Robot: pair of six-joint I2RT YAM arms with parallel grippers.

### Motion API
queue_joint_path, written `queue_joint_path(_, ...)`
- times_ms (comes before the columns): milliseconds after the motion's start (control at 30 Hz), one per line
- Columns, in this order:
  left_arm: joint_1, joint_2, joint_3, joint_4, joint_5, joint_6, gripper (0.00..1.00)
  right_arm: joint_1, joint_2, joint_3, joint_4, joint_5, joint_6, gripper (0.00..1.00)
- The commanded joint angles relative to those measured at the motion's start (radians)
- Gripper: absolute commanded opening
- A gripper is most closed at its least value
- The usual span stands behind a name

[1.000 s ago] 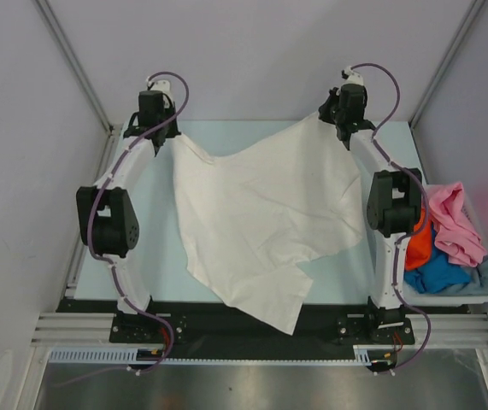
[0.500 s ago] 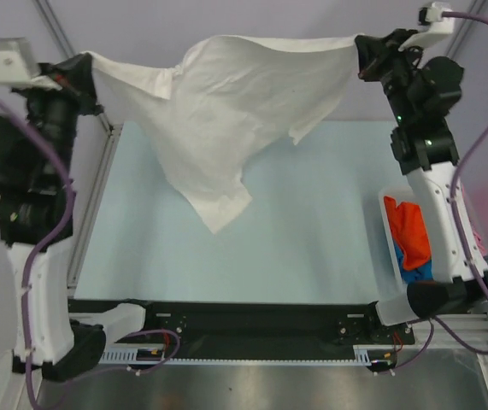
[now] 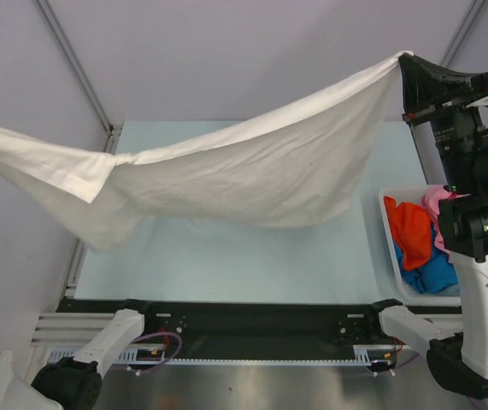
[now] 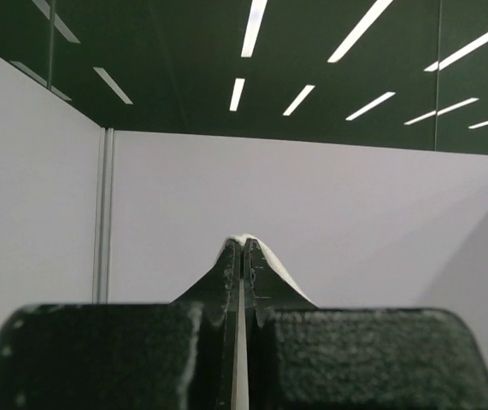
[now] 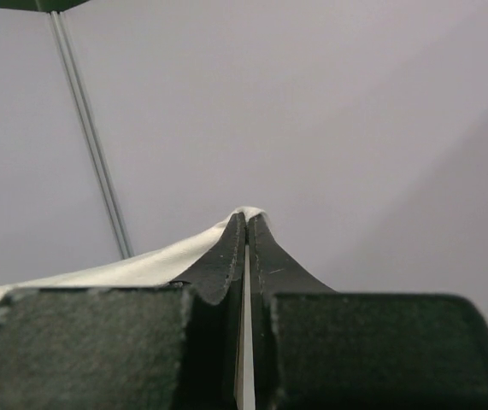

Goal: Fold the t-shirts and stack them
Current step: Flatten the tshirt out

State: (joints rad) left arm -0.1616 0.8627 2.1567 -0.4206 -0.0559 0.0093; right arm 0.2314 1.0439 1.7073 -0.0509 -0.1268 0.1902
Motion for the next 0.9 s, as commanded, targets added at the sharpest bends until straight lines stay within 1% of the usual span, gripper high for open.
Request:
queue_joint_path(0,-0.006,0.094,-0.02,-0.03,0.008,0.032,0.0,0.002,0.062,-0.02,-0.015,-0.007,-0.002,0.0)
queue_joint_path(100,-0.004,0.151,-0.101,-0.004,0.004,0.046,0.0,0.003,0.123,-0.054,0.008,-0.005,0.005,0.0)
queue_joint_path(167,-0.004,0.186,-0.277,0.078,0.005,0.049,0.0,0.005,0.183,-0.102,0.072,0.006,0.006,0.0)
queue_joint_path(233,-0.006,0.225,-0.369,0.126,0.004,0.046,0.0,0.002,0.259,-0.153,0.101,0.016,0.0,0.0)
queue_joint_path(267,-0.006,0.242,-0.468,0.184,0.002,0.044,0.0,0.0,0.296,-0.169,0.138,0.021,0.0,0.0)
queue_joint_path(333,-0.006,0.271,-0.572,0.256,-0.004,0.041,0.0,-0.013,0.365,-0.198,0.173,0.021,0.003,0.0)
queue_joint_path(367,-0.006,0.318,-0.657,0.316,-0.013,0.044,0.0,-0.017,0.452,-0.204,0.213,0.019,0.006,0.0)
queue_joint_path(400,-0.006,0.344,-0.697,0.345,-0.022,0.049,0.0,-0.021,0.494,-0.207,0.233,0.019,0.012,0.0)
queue_joint_path(433,-0.003,0.424,-0.762,0.396,-0.051,0.064,0.0,-0.035,0.587,-0.201,0.271,0.006,0.026,0.0)
queue_joint_path(500,0.005,0.525,-0.805,0.416,-0.071,0.075,0.0,-0.037,0.681,-0.187,0.307,0.019,0.028,0.0)
queue_joint_path(533,0.022,0.579,-0.811,0.449,-0.07,0.077,0.0,-0.044,0.727,-0.161,0.321,0.022,0.023,0.0)
queue_joint_path(567,0.031,0.705,-0.792,0.438,-0.056,0.07,0.0,-0.047,0.775,-0.135,0.336,0.024,0.026,0.0)
queue_joint_path(600,0.039,0.764,-0.772,0.431,-0.053,0.07,0.0,-0.053,0.889,-0.108,0.333,0.024,0.025,0.0)
queue_joint_path(633,0.048,0.823,-0.75,0.43,-0.058,0.08,0.0,-0.058,0.944,-0.069,0.33,0.023,0.02,0.0)
queue_joint_path(667,0.053,0.89,-0.7,0.431,-0.07,0.078,0.0,-0.067,1.003,0.001,0.318,0.029,0.015,0.0)
queue_joint_path(700,0.059,0.998,-0.66,0.428,-0.082,0.064,0.0,-0.073,1.101,0.05,0.309,0.032,0.015,0.0)
queue_joint_path(733,0.071,1.06,-0.617,0.378,-0.073,0.064,0.0,-0.078,1.16,0.099,0.292,0.036,0.015,0.0)
queue_joint_path(767,0.076,1.109,-0.53,0.358,-0.064,0.061,0.0,-0.087,1.209,0.212,0.242,0.027,0.018,0.0)
queue_joint_path(800,0.08,1.195,-0.488,0.335,-0.062,0.057,0.0,-0.089,1.249,0.265,0.212,0.029,0.015,0.0)
queue_joint_path(833,0.086,1.228,-0.41,0.294,-0.064,0.041,0.0,-0.092,1.325,0.312,0.166,0.032,0.011,0.0)
queue_joint_path(867,0.089,1.251,-0.387,0.284,-0.061,0.038,0.0,-0.092,1.352,0.355,0.154,0.038,0.006,0.0)
